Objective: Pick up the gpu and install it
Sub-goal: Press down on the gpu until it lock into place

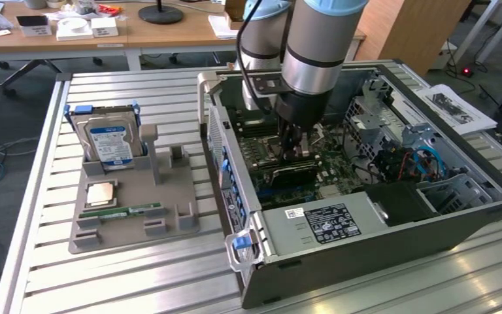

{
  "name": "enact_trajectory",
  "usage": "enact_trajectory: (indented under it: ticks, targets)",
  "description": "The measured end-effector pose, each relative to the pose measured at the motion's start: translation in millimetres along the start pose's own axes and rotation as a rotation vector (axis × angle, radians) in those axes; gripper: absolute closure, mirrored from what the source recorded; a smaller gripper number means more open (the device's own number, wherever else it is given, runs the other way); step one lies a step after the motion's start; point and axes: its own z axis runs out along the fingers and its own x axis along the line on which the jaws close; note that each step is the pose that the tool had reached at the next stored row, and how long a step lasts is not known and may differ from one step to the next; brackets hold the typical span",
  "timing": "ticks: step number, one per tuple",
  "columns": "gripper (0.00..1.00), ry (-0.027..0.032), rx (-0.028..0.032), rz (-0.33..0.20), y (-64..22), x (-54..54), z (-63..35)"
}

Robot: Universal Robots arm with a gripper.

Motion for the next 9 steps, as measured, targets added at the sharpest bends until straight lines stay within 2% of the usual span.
enact_trajectory:
  ticks: [9]
  targets:
    - [0.89,-0.0001,0.0001,0.0,-1.0,0.0,2.0]
